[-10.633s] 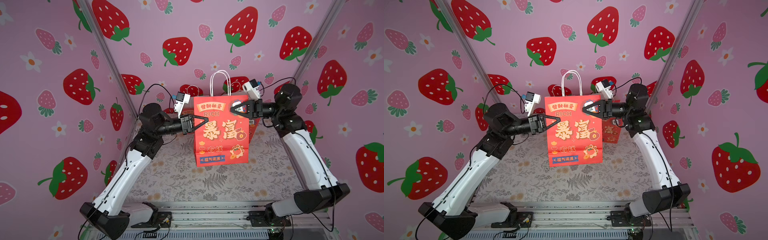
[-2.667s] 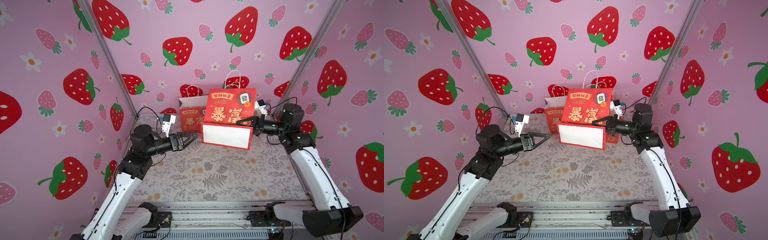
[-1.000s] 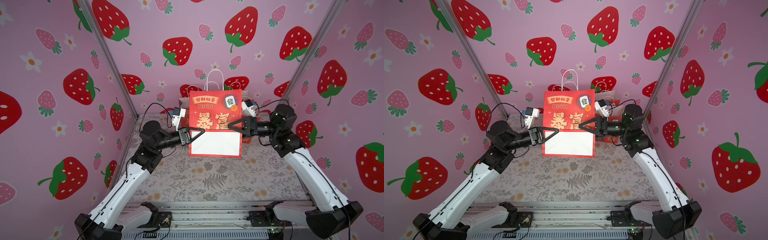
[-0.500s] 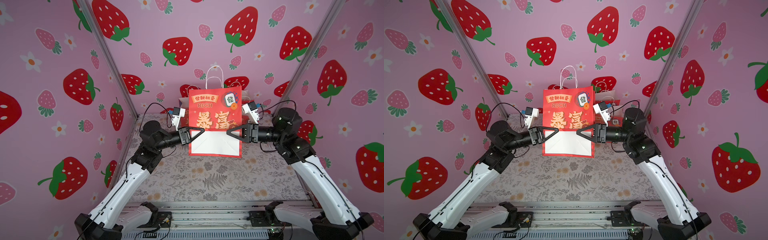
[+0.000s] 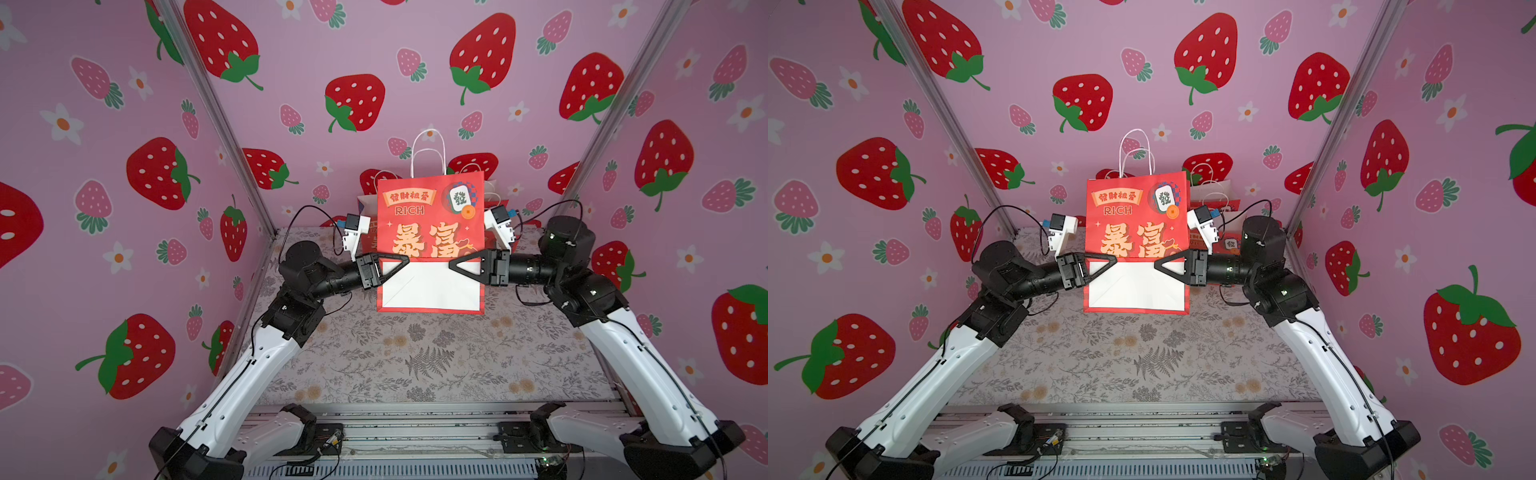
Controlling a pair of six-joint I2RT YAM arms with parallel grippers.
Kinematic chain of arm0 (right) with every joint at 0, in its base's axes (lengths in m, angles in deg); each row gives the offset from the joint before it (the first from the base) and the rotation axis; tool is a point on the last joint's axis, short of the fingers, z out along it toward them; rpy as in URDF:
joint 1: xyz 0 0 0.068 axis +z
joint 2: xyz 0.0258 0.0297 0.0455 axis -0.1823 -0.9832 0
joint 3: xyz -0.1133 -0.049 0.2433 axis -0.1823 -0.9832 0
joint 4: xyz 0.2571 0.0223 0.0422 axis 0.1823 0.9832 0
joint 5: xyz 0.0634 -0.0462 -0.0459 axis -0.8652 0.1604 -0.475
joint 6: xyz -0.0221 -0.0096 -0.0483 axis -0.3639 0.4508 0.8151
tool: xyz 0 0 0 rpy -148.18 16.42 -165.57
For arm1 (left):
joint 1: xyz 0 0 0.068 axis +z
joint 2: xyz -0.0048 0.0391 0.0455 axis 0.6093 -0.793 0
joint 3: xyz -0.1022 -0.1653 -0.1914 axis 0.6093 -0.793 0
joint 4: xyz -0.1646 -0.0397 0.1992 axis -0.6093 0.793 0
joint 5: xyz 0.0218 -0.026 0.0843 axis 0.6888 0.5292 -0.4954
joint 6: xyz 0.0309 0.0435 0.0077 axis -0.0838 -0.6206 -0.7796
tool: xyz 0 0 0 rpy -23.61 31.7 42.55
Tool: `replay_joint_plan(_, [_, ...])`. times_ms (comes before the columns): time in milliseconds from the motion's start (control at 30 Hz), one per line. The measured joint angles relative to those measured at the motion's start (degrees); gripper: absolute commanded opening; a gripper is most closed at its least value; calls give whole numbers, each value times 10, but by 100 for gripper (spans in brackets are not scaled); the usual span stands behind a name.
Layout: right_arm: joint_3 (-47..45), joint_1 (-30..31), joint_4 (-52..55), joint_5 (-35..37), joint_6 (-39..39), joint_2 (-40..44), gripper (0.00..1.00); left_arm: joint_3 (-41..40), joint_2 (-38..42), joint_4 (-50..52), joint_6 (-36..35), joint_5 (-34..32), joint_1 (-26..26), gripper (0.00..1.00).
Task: Put away the paper bag
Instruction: Press the paper bag.
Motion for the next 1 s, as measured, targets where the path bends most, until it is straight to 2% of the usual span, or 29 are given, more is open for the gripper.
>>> replay_joint_plan(67, [0, 0, 11, 5, 9, 0, 3, 9, -5, 1, 2, 0, 0, 48])
replay_joint_plan(133, [0, 1, 25, 9, 15, 0, 1, 22, -12, 4, 0, 0, 0, 50])
replay_joint_plan(367, [0, 5, 59, 15, 43, 4, 0, 66, -29, 31, -17, 0, 3, 51])
replay_joint_plan(433, [0, 7, 68, 14, 51, 7, 0, 74, -32, 35, -20, 0, 6, 45])
replay_joint_plan(667, [0, 12, 93, 10, 70, 25, 1, 92, -35, 44, -26, -4, 16, 1])
replay_joint_plan(733, [0, 12, 94, 10, 70, 27, 6, 92, -36, 42, -29, -5, 16, 0])
replay_joint_plan(867, [0, 12, 97, 12, 69, 27, 26, 92, -35, 42, -26, -4, 15, 0])
replay_joint_plan(1000, [0, 12, 96, 15, 69, 27, 34, 89, -31, 42, -27, -4, 15, 0])
